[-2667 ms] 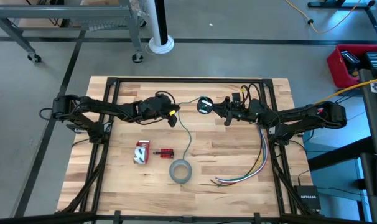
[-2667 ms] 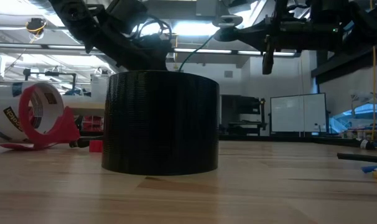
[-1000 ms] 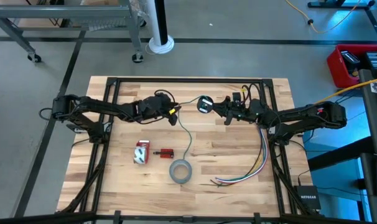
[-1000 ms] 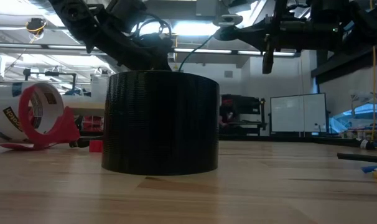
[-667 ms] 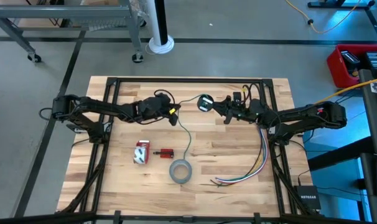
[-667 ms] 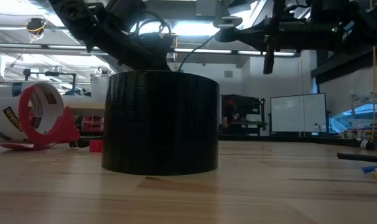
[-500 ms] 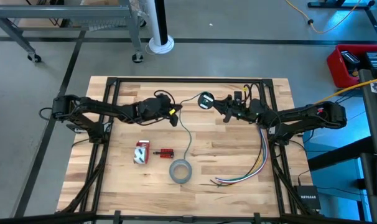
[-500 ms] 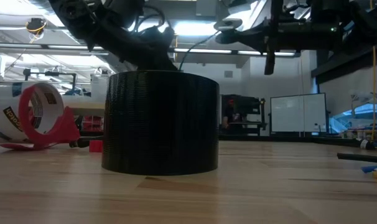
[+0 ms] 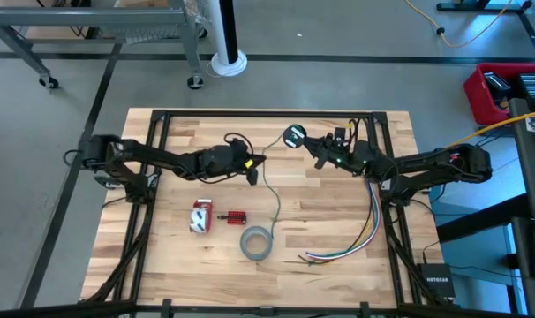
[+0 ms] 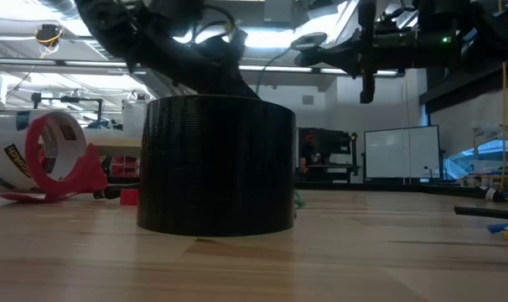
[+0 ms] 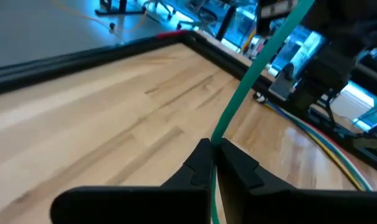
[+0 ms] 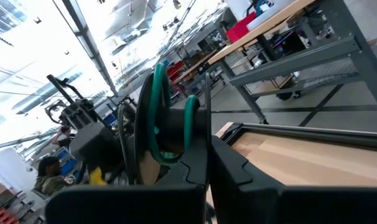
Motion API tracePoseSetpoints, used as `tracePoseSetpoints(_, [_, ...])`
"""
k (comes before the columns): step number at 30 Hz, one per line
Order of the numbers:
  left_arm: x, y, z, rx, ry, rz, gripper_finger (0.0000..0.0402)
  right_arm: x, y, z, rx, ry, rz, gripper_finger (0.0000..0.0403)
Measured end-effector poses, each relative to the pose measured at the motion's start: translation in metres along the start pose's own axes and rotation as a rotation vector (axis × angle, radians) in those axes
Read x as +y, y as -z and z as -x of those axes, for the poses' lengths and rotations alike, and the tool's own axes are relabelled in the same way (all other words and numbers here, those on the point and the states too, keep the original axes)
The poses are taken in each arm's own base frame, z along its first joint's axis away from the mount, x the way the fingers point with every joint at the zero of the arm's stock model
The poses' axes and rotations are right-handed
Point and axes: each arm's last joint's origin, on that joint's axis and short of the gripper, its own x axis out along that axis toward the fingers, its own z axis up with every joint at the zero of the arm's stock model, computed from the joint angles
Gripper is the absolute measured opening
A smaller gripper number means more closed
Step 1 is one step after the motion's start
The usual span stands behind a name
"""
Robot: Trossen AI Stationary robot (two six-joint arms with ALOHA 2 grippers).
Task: Coil cords
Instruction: Coil the green wire onto the spool
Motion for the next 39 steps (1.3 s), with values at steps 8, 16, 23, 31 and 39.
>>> tracePoseSetpoints(8, [-0.021, 0.001, -0.047, 0.050, 0.076, -0.028, 0.0000, 0.002, -0.002, -0.002, -0.014, 0.006, -0.002, 0.0005])
tracePoseSetpoints(16, [-0.049, -0.019, -0.068, 0.077, 0.189, -0.051, 0.0000, -0.004, 0.002, -0.002, 0.006, 0.098, 0.019, 0.0005])
tracePoseSetpoints(23, [-0.061, -0.017, -0.065, 0.122, 0.198, -0.019, 0.0000, -0.004, 0.002, -0.002, -0.010, 0.119, 0.020, 0.0005])
tracePoseSetpoints(31, [-0.072, -0.007, -0.062, 0.178, 0.228, 0.053, 0.0000, -0.005, 0.001, -0.002, -0.020, 0.132, 0.020, 0.0005])
tracePoseSetpoints(39, [-0.084, 0.010, -0.061, 0.222, 0.251, 0.084, 0.0000, -0.004, 0.001, -0.002, -0.020, 0.131, 0.020, 0.0005])
